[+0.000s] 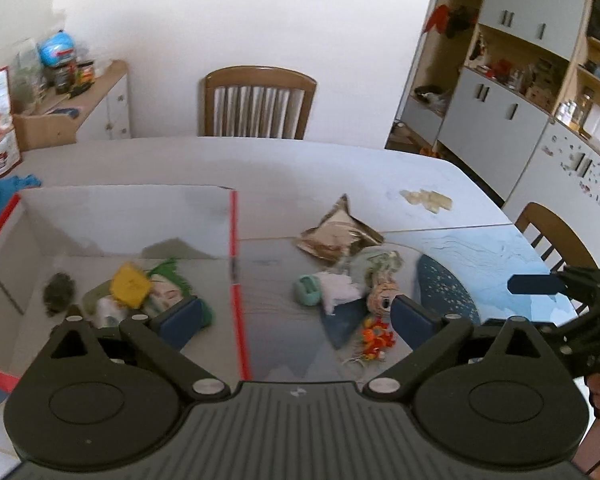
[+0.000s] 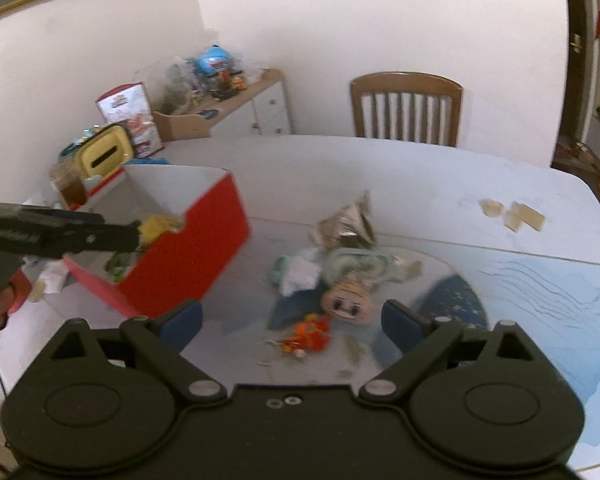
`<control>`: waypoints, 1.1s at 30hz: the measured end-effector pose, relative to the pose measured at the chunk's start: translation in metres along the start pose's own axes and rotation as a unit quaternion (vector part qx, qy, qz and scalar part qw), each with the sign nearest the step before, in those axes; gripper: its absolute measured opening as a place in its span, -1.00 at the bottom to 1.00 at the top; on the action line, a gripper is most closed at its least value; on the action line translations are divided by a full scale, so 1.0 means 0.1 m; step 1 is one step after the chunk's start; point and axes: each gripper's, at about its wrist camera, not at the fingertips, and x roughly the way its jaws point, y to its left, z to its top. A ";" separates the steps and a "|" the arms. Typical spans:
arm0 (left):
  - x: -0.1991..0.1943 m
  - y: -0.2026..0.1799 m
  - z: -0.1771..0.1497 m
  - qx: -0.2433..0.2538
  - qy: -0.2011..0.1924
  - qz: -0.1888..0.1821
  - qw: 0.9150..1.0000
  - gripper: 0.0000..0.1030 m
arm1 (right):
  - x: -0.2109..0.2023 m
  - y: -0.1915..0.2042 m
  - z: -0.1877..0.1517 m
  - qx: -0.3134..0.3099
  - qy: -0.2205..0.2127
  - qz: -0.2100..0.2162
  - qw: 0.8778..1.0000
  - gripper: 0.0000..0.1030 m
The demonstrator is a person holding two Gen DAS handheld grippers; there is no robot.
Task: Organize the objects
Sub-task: 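Move both grippers back from the box to the pile on the table, then grasp the red fish toy with the left gripper while the right grasps the beige bunny doll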
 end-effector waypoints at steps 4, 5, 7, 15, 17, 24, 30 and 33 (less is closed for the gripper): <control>0.17 -0.19 -0.07 0.014 0.017 -0.014 1.000 0.96 | 0.07 -0.18 -0.06 0.003 0.010 -0.008 1.000 0.86; 0.20 -0.24 -0.10 0.020 0.020 -0.013 1.000 0.96 | 0.09 -0.22 -0.07 0.003 0.014 -0.009 1.000 0.86; 0.29 -0.35 -0.17 0.033 0.028 -0.015 0.999 0.96 | 0.13 -0.30 -0.08 0.001 0.023 -0.012 1.000 0.86; 0.64 -0.64 -0.41 0.065 0.042 -0.017 0.997 0.96 | 0.36 -0.55 -0.05 -0.006 0.048 -0.017 0.999 0.86; 0.74 -0.69 -0.44 0.071 0.043 -0.014 0.996 0.96 | 0.44 -0.58 -0.03 -0.008 0.053 -0.015 0.998 0.86; 1.13 -0.81 -0.57 0.075 0.059 0.000 0.995 0.96 | 0.74 -0.64 0.02 -0.015 0.071 -0.003 0.997 0.84; 1.32 -0.85 -0.62 0.065 0.045 0.001 0.997 0.96 | 1.00 -0.67 0.08 -0.010 0.082 0.011 0.997 0.83; 1.41 -0.88 -0.64 0.062 0.041 0.002 0.997 0.96 | 1.12 -0.67 0.10 -0.010 0.090 0.016 0.996 0.82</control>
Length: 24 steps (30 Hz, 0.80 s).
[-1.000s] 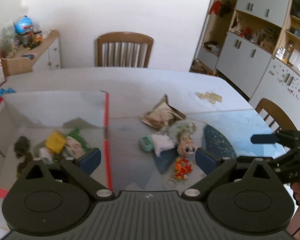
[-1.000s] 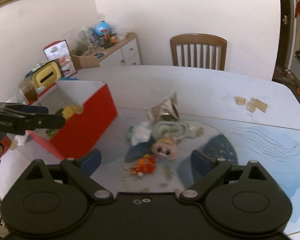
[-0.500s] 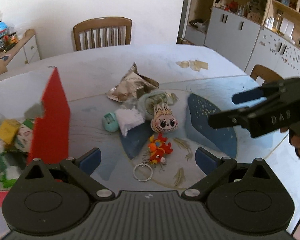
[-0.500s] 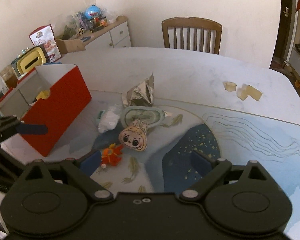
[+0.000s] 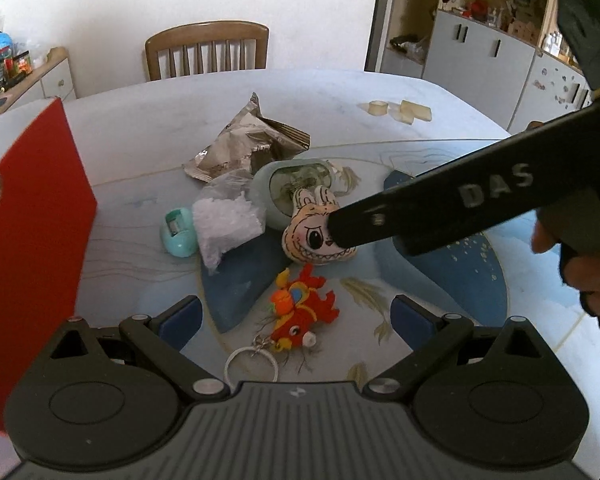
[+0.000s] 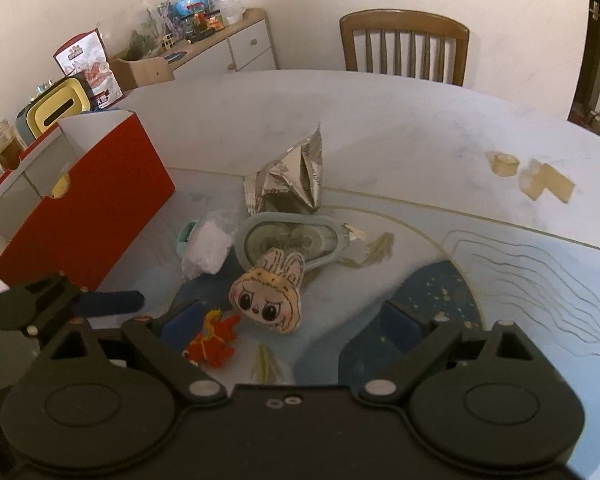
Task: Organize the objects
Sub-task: 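Grasp the red fish toy with the left gripper while the right grasps the beige bunny doll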
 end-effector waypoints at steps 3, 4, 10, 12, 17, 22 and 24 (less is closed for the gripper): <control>0.05 -0.04 -0.02 0.007 -0.006 0.006 1.000 0.96 | 0.12 -0.02 0.04 0.006 0.010 0.003 1.000 0.77; 0.06 -0.06 -0.02 0.010 -0.008 0.012 1.000 0.95 | 0.15 -0.02 0.05 0.008 0.013 0.005 1.000 0.73; 0.13 -0.10 -0.05 0.011 -0.007 0.014 1.000 0.78 | 0.29 -0.04 0.08 0.021 0.028 0.024 0.999 0.59; 0.14 -0.11 -0.05 0.012 -0.006 0.017 1.000 0.68 | 0.32 -0.02 0.09 0.019 0.032 0.027 0.999 0.55; 0.12 -0.13 -0.04 0.013 -0.011 0.017 1.000 0.34 | 0.34 0.03 0.10 0.008 0.036 0.033 0.999 0.42; 0.09 -0.16 -0.03 0.024 -0.009 0.018 0.999 -0.02 | 0.35 0.07 0.09 -0.012 0.039 0.031 0.999 0.11; 0.09 -0.17 -0.03 0.030 -0.008 0.025 0.999 -0.17 | 0.34 0.09 0.08 -0.015 0.041 0.029 0.999 0.02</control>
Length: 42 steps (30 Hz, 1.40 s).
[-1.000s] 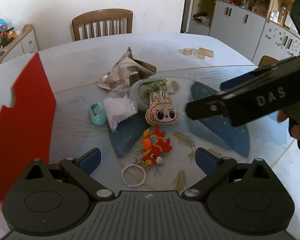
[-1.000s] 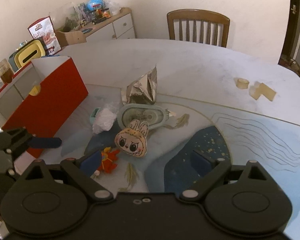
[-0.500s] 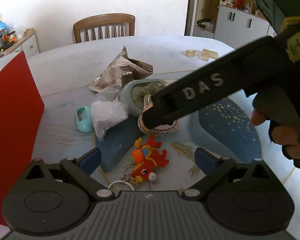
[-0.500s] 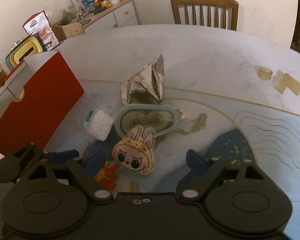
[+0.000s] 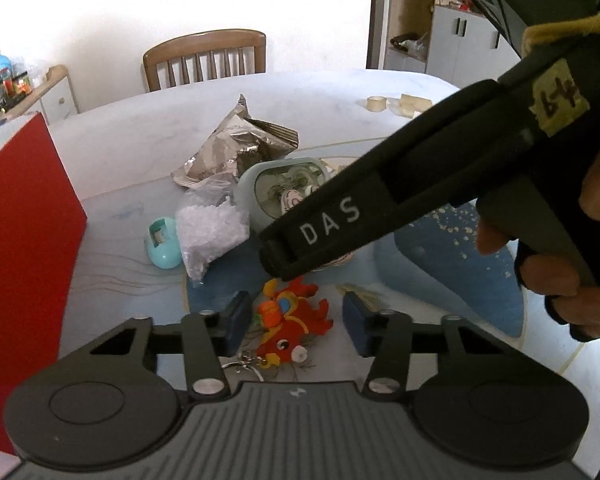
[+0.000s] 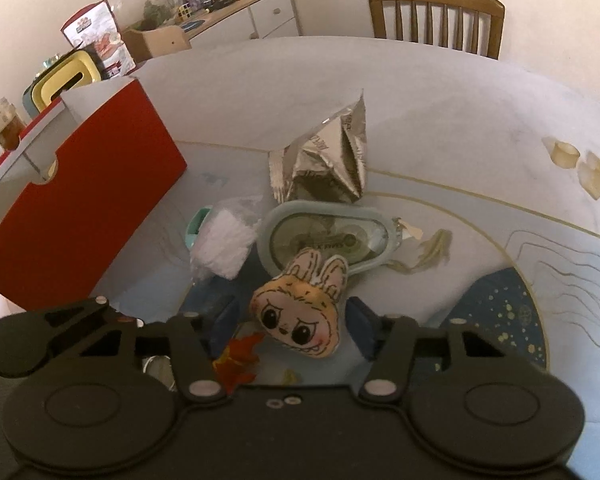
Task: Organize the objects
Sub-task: 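Grasp the red fish toy with the left gripper while the right grasps the beige bunny doll, then carry the red fish with the left gripper while the right carries the bunny doll to the box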
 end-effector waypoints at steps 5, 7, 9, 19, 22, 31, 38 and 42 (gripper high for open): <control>-0.02 -0.01 -0.01 0.003 0.004 -0.004 1.000 -0.23 | -0.01 0.06 -0.02 -0.010 0.002 -0.009 1.000 -0.13; -0.04 -0.01 -0.01 0.004 0.007 -0.005 1.000 -0.24 | -0.01 0.09 -0.02 -0.015 0.001 -0.012 1.000 -0.16; -0.07 0.01 -0.01 0.004 0.008 -0.006 1.000 -0.24 | -0.03 0.10 -0.03 -0.011 -0.002 -0.014 1.000 -0.17; -0.40 0.14 0.03 -0.020 0.005 -0.024 0.999 -0.24 | -0.40 0.15 0.02 0.013 -0.026 0.006 1.000 -0.17; -0.56 0.23 0.06 -0.031 -0.001 -0.033 0.999 -0.24 | -0.55 0.21 0.04 0.012 -0.036 0.012 0.999 -0.17; -1.04 0.56 0.23 -0.051 -0.017 -0.031 0.998 -0.24 | -0.90 0.46 0.08 0.010 -0.049 0.006 0.999 -0.17; -1.40 0.93 0.37 -0.059 -0.039 -0.013 0.997 -0.24 | -1.12 0.73 0.17 0.001 -0.068 0.013 0.998 -0.17; -1.60 1.13 0.36 -0.064 -0.049 0.002 0.997 -0.24 | -1.17 0.93 0.24 -0.011 -0.075 0.021 0.997 -0.17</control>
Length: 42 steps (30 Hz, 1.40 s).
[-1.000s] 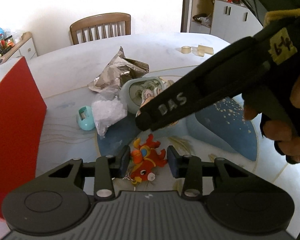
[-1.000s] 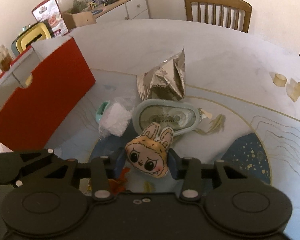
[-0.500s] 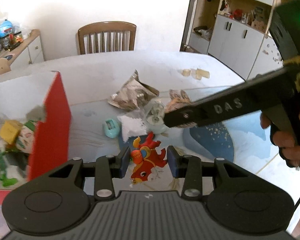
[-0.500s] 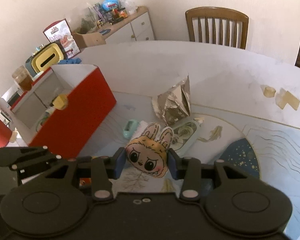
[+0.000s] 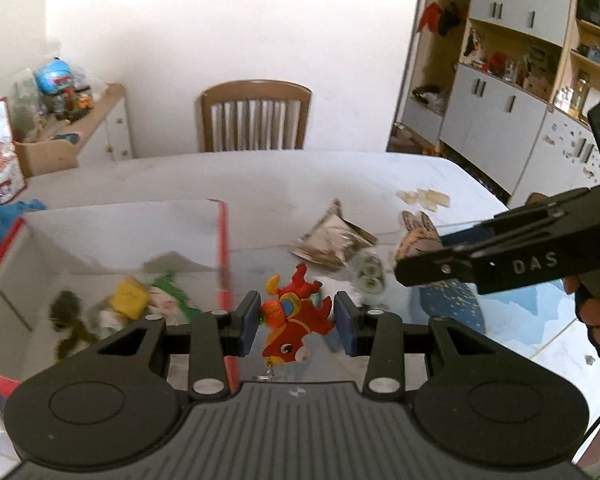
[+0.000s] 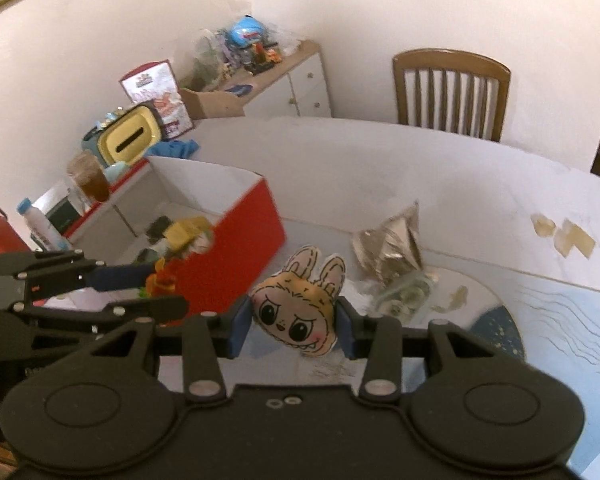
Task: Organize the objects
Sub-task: 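Carry the red fish with the left gripper while the right carries the bunny doll to the box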
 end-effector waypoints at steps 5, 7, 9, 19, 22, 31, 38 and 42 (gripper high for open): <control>-0.21 0.31 0.07 -0.007 -0.016 0.022 1.000 -0.24 | 0.03 0.29 0.09 -0.019 -0.004 0.009 1.000 -0.17; -0.28 0.44 0.11 -0.008 -0.023 0.034 0.999 -0.24 | 0.07 0.41 0.13 -0.026 -0.004 0.011 1.000 -0.17; -0.34 0.57 0.14 -0.009 -0.029 0.043 0.999 -0.24 | 0.10 0.52 0.16 -0.031 -0.005 0.013 0.999 -0.17; -0.46 1.19 0.30 -0.001 -0.049 0.102 0.994 -0.23 | 0.39 1.08 0.37 -0.067 -0.005 0.021 0.997 -0.17; -0.43 1.39 0.31 -0.004 -0.046 0.120 0.992 -0.23 | 0.49 1.23 0.42 -0.082 -0.003 0.021 0.996 -0.17; -0.10 1.71 0.20 0.004 0.003 0.143 0.990 -0.23 | 0.97 1.48 0.50 -0.108 0.025 -0.010 0.994 -0.17; 0.22 1.85 0.07 0.022 0.047 0.142 0.989 -0.23 | 1.33 1.57 0.47 -0.128 0.057 -0.034 0.989 -0.17; 0.40 1.93 0.00 0.024 0.073 0.145 0.986 -0.23 | 1.49 1.63 0.42 -0.143 0.073 -0.047 0.986 -0.17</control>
